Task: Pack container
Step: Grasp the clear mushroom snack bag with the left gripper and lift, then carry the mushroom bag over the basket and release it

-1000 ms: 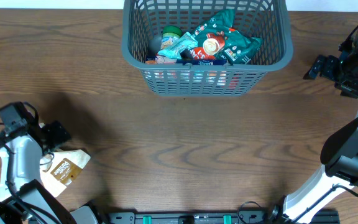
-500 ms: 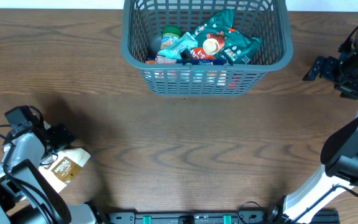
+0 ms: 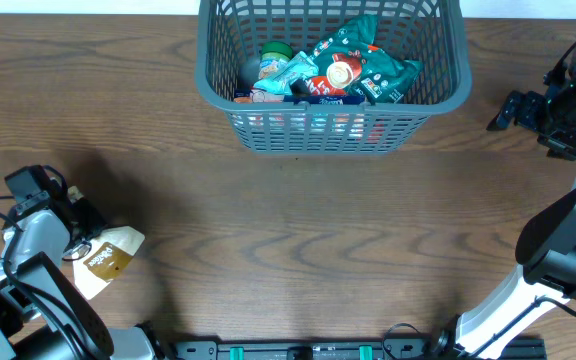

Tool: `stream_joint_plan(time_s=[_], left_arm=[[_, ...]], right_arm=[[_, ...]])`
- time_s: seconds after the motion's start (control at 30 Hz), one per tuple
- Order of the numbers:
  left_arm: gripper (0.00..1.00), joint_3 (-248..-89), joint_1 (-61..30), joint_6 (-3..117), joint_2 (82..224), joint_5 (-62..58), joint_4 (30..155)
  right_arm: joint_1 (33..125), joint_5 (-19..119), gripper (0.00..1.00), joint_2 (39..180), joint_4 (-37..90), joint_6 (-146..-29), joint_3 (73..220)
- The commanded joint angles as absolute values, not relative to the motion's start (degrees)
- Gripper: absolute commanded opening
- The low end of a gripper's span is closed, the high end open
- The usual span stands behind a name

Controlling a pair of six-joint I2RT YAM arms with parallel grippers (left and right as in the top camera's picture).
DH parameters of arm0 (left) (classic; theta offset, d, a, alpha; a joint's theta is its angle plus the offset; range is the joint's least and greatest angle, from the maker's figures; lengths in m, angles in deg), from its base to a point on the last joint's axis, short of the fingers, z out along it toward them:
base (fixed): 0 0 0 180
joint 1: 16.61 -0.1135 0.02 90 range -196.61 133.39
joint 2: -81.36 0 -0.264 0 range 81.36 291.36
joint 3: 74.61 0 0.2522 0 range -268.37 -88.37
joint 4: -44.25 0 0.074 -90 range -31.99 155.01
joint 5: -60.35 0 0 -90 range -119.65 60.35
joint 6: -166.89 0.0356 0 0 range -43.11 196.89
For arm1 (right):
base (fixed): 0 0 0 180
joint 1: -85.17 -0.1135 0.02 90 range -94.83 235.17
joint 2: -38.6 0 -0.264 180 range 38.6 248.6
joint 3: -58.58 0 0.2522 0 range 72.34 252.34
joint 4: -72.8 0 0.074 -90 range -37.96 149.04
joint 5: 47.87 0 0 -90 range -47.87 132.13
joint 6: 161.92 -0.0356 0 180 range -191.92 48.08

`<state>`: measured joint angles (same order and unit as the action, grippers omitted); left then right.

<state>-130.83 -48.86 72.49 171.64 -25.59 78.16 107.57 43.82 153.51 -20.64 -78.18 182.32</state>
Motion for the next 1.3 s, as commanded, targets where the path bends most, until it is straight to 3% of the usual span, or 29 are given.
stream_joint_plan(time_s=[0.0, 0.3, 0.5, 0.7, 0.87, 1.0, 1.27], left_arm=[[0.06, -134.2, -48.6, 71.7, 169.1, -17.2, 80.3], [0.06, -163.6, -40.7, 71.7, 166.2, -13.8, 101.8], [0.06, -186.3, -30.1, 72.2, 167.8, -18.8, 106.6], [0.05, -199.3, -14.9, 92.4, 171.7, -18.6, 101.1], [0.06, -200.6, -3.2, 113.8, 176.3, -18.4, 88.9], [0.06, -200.6, 1.8, 130.6, 180.8, -11.5, 83.9], [0.06, -200.6, 4.7, 132.7, 191.4, -8.0, 77.4]], right_arm=[[107.2, 43.7, 0.99, 154.0, -20.7, -77.6, 182.0], [107.2, 43.6, 0.99, 154.0, -20.7, -77.4, 182.0], [107.2, 43.7, 0.99, 154.0, -20.8, -77.4, 182.0], [107.2, 43.7, 0.99, 154.0, -21.1, -77.4, 182.0], [107.2, 43.6, 0.99, 154.0, -21.4, -76.9, 182.0], [107.2, 43.7, 0.99, 154.0, -22.2, -75.1, 182.0], [107.2, 43.7, 0.99, 154.0, -23.1, -74.8, 182.0]])
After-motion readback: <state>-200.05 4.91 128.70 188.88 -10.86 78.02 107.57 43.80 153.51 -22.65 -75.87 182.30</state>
